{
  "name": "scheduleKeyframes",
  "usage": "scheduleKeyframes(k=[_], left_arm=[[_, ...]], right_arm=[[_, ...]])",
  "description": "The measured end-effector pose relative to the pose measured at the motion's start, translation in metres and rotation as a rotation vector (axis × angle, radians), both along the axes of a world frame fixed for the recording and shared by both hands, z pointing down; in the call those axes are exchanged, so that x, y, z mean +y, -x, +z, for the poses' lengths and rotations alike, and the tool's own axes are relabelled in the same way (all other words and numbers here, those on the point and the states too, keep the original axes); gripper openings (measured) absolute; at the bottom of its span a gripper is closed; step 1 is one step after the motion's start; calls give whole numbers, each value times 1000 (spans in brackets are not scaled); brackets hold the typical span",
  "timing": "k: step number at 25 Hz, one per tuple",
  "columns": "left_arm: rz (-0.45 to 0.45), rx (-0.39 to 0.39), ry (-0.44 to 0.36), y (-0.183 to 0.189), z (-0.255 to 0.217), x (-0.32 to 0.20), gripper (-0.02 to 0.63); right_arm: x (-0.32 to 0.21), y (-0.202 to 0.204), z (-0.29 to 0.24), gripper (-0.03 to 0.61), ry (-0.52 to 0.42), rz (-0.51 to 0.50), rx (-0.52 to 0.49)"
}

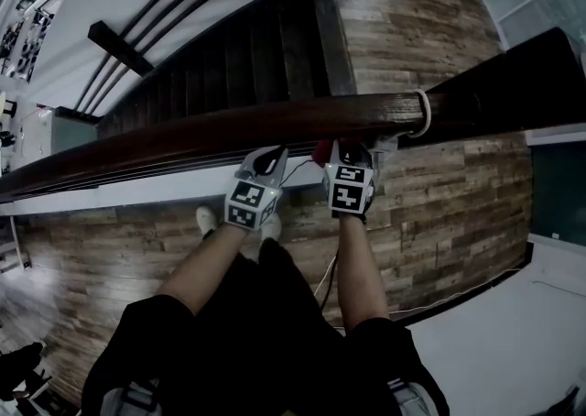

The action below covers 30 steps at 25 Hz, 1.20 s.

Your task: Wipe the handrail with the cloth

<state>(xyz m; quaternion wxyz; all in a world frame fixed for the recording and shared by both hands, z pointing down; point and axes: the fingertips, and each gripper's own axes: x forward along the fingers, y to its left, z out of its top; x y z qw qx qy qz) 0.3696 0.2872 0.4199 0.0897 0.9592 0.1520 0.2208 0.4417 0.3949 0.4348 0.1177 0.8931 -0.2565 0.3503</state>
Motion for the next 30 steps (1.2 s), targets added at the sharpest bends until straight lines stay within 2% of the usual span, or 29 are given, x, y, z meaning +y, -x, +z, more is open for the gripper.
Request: scheduleKeyframes(k=[5,8,10,14,19,23,25,27,30], left_arm=[[-38,12,19,6,0,-10,-2],[-104,10,32,16,4,-29,-2],[-149,8,45,25,5,-42,-2],[-230,42,49,48,-1,-74,-2],[-429,77,15,90,-14,-133,-2],[-579,133,-37,146,-49,-186,-2],[-715,151,-41,186,-64,-223,-2],[-870,171,-12,224,-74,-257,-2],[-1008,217,-20,270,-86,-291,-2]], right_arm=[[8,12,-7,41,41,-38,57],[2,32,-12,41,2,-73,63],[-17,51,-16,41,-48,-138,68],[-77,94,-33,41,-130,-352,103],[-142,132,-50,41,-209,-583,130],[-193,174,-72,41,-300,-746,142],[-228,198,-82,41,-344,-861,148],[-263,222,-90,41,-379,-981,157],[-300,256,-103,41,-421,-1089,159]])
